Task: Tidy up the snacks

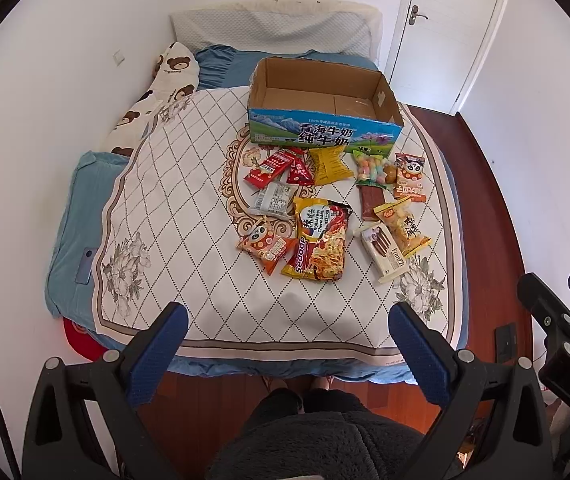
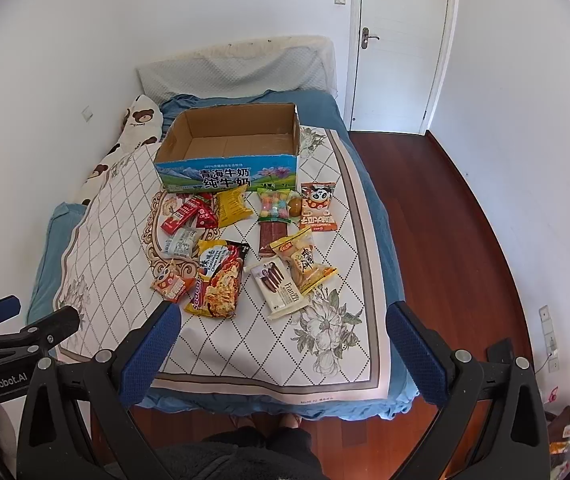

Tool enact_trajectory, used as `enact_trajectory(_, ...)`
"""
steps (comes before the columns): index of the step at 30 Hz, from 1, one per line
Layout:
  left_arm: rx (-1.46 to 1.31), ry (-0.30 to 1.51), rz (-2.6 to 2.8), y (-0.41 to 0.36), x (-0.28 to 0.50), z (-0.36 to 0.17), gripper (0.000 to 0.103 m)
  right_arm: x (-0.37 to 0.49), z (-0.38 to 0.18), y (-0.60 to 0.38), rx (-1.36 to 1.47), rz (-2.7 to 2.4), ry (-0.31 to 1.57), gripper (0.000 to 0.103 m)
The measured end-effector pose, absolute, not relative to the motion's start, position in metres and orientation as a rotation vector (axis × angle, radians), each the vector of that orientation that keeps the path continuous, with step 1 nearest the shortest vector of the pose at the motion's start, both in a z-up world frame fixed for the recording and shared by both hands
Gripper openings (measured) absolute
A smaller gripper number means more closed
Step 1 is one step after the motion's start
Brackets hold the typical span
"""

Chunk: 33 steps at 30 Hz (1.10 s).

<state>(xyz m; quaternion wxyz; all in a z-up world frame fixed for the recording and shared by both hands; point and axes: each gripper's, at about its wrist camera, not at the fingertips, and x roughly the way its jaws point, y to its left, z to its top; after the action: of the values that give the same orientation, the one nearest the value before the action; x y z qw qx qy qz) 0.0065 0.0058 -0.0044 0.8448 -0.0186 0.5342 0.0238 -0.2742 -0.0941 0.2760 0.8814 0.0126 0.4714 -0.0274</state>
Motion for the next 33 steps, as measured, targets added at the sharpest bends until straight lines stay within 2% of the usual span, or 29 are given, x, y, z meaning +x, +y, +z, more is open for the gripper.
enact_trajectory(33,-0.036,1.118,0.053,0.0047,0.0094,0.0047,0.103,-0.2737,0.2773,-0.0936,0.031,-0.036,0.972,0.103)
